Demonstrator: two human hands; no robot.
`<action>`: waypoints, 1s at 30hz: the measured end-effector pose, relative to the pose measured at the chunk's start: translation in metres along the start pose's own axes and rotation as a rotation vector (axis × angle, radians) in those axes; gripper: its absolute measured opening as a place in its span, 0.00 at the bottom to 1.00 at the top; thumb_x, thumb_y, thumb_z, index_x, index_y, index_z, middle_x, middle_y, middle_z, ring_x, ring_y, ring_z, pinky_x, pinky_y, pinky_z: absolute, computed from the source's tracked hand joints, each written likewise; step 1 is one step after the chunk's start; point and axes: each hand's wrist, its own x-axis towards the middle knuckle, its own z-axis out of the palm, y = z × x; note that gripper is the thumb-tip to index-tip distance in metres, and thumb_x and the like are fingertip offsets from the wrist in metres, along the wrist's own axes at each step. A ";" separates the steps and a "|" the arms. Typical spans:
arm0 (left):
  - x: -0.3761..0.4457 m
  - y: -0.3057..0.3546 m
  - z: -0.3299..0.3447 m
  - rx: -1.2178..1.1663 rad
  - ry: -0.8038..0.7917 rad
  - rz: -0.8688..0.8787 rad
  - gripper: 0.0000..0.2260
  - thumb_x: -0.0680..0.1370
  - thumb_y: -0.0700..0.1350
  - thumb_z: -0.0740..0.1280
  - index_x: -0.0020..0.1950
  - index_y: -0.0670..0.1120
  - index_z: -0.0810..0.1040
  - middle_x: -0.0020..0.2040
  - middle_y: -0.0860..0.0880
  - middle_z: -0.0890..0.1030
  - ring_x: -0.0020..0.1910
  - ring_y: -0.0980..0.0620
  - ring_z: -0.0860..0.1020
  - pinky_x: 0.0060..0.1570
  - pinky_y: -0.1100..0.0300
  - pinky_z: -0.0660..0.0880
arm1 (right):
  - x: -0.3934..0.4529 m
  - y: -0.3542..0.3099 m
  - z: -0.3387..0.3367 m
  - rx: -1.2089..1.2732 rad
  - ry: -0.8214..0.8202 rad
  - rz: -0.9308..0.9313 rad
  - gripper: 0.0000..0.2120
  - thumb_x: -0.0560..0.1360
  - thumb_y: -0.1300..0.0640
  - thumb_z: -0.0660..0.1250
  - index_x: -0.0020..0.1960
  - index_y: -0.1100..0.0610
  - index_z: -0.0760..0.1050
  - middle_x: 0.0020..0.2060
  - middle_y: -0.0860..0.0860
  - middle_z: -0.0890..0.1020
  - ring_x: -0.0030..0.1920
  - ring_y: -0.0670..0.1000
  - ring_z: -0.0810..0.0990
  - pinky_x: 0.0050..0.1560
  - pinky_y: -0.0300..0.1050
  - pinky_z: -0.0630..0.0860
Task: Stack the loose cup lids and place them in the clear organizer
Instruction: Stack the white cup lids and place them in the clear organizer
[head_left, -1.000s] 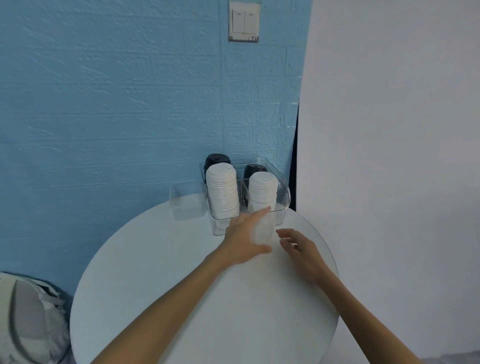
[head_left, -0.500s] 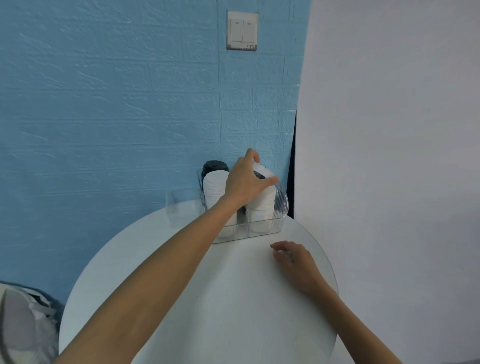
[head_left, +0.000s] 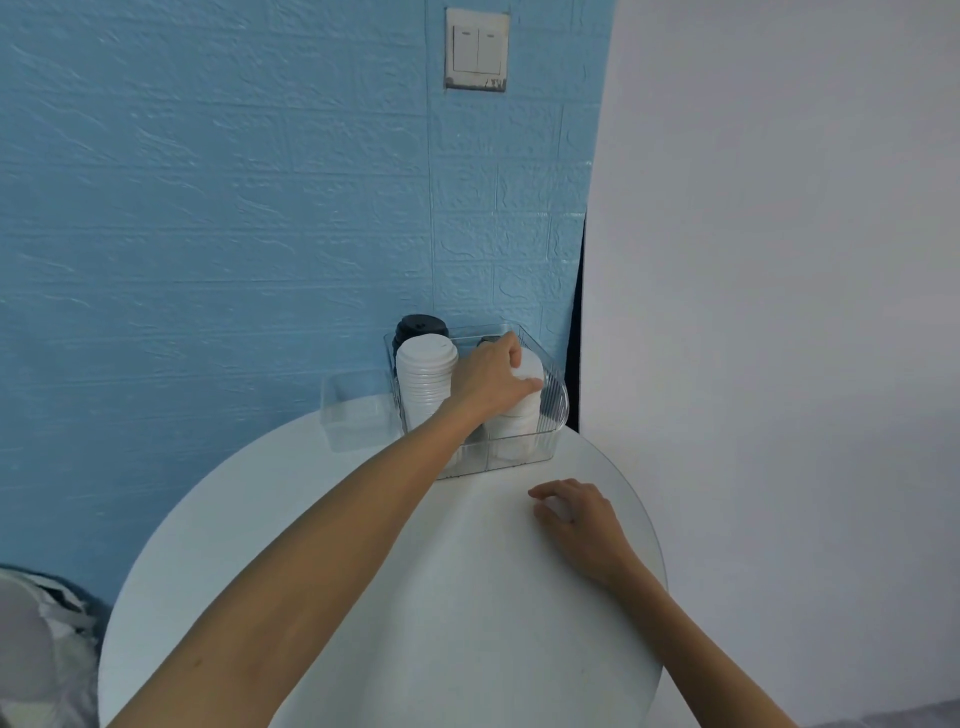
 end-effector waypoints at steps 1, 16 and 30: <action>0.001 0.000 0.001 0.014 -0.022 0.004 0.18 0.74 0.57 0.74 0.52 0.51 0.70 0.51 0.50 0.78 0.49 0.47 0.76 0.36 0.56 0.64 | 0.000 0.000 0.000 0.003 -0.002 0.003 0.10 0.82 0.51 0.66 0.61 0.46 0.81 0.61 0.45 0.81 0.63 0.50 0.75 0.66 0.49 0.68; 0.012 -0.007 -0.001 0.118 -0.254 -0.002 0.23 0.80 0.57 0.65 0.73 0.56 0.66 0.71 0.42 0.70 0.63 0.41 0.76 0.55 0.53 0.71 | -0.003 -0.002 -0.002 0.094 0.001 0.034 0.09 0.81 0.53 0.66 0.60 0.46 0.81 0.56 0.42 0.82 0.60 0.47 0.76 0.66 0.48 0.70; 0.009 -0.006 0.012 0.089 -0.145 0.003 0.22 0.80 0.56 0.64 0.73 0.53 0.68 0.74 0.45 0.69 0.71 0.43 0.69 0.65 0.48 0.70 | -0.005 -0.013 -0.027 0.341 0.049 0.074 0.08 0.81 0.55 0.67 0.58 0.48 0.82 0.56 0.43 0.84 0.56 0.43 0.81 0.56 0.39 0.76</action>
